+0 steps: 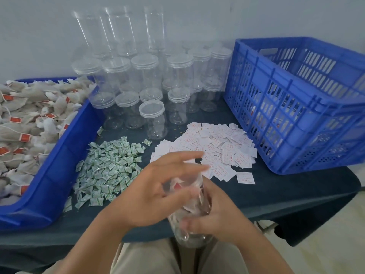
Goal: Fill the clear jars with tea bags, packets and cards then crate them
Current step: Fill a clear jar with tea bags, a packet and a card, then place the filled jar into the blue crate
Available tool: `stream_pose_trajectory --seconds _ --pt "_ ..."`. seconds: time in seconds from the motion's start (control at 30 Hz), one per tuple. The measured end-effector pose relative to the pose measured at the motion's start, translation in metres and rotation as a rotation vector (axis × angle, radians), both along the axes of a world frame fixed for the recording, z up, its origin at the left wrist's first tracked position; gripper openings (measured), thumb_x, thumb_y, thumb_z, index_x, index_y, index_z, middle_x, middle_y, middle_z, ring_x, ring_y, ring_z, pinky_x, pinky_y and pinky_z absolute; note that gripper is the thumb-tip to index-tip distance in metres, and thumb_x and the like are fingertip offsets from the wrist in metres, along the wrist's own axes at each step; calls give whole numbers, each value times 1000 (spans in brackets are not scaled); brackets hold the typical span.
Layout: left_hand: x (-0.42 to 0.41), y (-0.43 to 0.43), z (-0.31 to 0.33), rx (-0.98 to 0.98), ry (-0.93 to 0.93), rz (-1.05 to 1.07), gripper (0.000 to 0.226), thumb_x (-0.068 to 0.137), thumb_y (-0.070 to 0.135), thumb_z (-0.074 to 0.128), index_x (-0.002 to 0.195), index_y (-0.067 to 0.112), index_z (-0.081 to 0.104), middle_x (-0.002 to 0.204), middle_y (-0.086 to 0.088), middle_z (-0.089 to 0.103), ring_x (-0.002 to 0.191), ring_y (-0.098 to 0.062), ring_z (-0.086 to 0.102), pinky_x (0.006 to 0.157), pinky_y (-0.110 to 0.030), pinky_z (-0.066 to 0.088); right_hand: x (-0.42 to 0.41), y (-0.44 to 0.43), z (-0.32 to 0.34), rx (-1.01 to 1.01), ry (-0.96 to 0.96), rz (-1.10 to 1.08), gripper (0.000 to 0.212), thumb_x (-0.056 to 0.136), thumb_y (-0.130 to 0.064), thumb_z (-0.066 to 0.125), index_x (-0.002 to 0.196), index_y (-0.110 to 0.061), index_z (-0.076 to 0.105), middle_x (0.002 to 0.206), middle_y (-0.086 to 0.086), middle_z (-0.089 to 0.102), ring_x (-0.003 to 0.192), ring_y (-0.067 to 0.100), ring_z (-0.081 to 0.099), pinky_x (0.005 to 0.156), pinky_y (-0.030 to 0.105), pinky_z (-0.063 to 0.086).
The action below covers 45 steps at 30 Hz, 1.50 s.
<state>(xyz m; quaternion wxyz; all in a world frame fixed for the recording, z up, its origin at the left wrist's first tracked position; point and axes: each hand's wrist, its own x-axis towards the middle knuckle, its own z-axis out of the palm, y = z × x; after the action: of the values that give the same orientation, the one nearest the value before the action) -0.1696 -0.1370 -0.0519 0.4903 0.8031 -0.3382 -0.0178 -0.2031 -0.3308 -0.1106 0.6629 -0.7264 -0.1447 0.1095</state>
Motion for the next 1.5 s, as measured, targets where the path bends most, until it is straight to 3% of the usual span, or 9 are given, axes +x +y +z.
stream_pose_trajectory --seconds 0.17,0.43,0.67,0.9,1.03,1.13,1.23,1.33,1.5 --pt "-16 -13 -4 225 79 395 65 68 85 55 126 54 61 120 41 60 115 18 54 88 -2 41 -12 23 -13 -312 -248 -268 80 66 -52 90 137 -42 56 111 -16 73 85 8 73 68 22 57" --pt "-8 -2 -15 -36 239 306 39 74 48 74 111 37 78 108 13 77 105 -10 73 92 -36 59 6 10 -9 -370 -36 -63 76 58 -56 94 124 -50 56 112 -19 75 99 6 74 87 39 62" --pt "-5 9 -27 -267 105 261 67 91 59 70 150 34 52 156 6 52 147 -19 48 116 -30 43 16 -9 15 -4 -107 -124 100 71 -58 96 151 -51 36 142 -19 63 134 12 64 108 35 56" --pt "2 12 -42 -250 249 378 27 89 56 69 114 48 72 113 6 77 110 -12 73 92 -21 55 75 -109 145 107 -459 -548 90 76 -33 95 147 -16 43 131 15 67 111 27 77 81 41 66" --pt "4 10 -50 -162 322 340 25 86 53 66 107 45 76 104 4 79 99 -14 74 89 -28 56 130 -180 204 -298 -556 -849 103 60 -47 95 146 -45 39 126 -17 58 102 -1 69 99 36 58" --pt "8 7 -58 -66 358 268 17 95 31 70 100 47 76 104 9 79 99 -6 74 87 -16 54 173 -232 223 -721 -397 -1035 107 58 -64 92 149 -31 48 132 -14 58 111 8 61 102 30 47" --pt "12 5 -66 16 375 199 24 97 23 70 105 45 76 108 12 78 102 -4 74 90 -14 53 214 -271 217 -1017 -97 -950 99 67 -45 100 143 -7 49 143 15 59 118 32 67 97 45 58" --pt "16 5 -76 66 370 179 24 96 23 72 108 44 76 105 11 78 101 -7 74 93 -21 56 242 -286 199 -1175 155 -799 66 75 -30 99 115 1 56 124 23 64 80 28 71 52 35 60" --pt "29 1 -93 123 334 238 21 92 35 76 110 45 75 97 12 76 88 -8 74 81 -16 55 269 -291 182 -1560 369 -563 94 79 -49 94 145 -2 46 143 18 55 84 34 76 74 44 67"
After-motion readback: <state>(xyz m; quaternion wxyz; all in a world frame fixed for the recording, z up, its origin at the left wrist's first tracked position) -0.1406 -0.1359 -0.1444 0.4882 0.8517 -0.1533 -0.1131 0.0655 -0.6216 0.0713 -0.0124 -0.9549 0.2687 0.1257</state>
